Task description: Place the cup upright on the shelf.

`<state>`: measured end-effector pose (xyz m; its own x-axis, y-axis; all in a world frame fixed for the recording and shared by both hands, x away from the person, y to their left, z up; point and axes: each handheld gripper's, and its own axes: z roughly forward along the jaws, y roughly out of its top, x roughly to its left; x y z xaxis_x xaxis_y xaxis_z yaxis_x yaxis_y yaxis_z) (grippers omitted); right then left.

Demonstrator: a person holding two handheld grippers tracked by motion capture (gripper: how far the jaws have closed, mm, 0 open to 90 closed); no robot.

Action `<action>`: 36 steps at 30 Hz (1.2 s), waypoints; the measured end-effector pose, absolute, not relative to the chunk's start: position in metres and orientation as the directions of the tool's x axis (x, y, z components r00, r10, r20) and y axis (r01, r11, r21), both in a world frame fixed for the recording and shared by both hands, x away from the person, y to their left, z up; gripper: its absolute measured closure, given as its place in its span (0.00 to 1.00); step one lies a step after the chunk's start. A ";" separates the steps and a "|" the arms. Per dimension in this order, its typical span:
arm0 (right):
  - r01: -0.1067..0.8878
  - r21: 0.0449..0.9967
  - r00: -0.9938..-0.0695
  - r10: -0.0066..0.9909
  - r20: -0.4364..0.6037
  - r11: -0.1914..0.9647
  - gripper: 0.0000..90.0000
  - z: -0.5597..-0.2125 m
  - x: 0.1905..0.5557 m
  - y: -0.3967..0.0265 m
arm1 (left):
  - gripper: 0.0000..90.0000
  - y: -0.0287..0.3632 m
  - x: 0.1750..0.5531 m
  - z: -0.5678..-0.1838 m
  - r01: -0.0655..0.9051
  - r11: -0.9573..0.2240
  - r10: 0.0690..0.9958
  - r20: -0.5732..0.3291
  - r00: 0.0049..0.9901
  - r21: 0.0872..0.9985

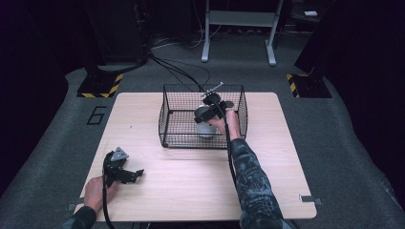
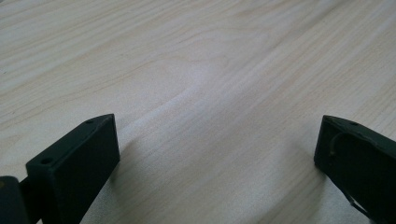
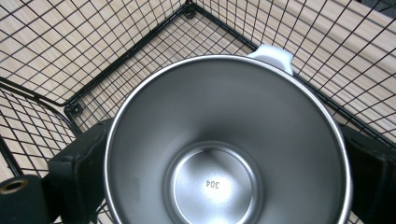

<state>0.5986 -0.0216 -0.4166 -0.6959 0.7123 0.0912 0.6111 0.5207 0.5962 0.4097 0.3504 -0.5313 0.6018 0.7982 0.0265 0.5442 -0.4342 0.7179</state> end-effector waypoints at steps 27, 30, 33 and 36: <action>0.646 0.560 -0.679 0.725 0.112 0.519 0.05 -0.424 0.598 -0.026 | 0.00 0.350 0.410 -0.531 0.543 -0.434 0.798 0.027 0.603 0.719; 0.652 0.554 -0.675 0.729 0.112 0.518 0.05 -0.423 0.596 -0.026 | 0.00 0.350 0.410 -0.531 0.542 -0.435 0.797 0.028 0.603 0.719; 0.651 0.568 -0.678 0.723 0.135 0.504 0.02 -0.422 0.594 -0.028 | 0.00 0.350 0.410 -0.531 0.542 -0.435 0.797 0.028 0.603 0.719; 0.643 0.579 -0.679 0.723 0.128 0.502 0.00 -0.416 0.591 -0.028 | 0.00 0.351 0.410 -0.531 0.542 -0.435 0.797 0.028 0.603 0.719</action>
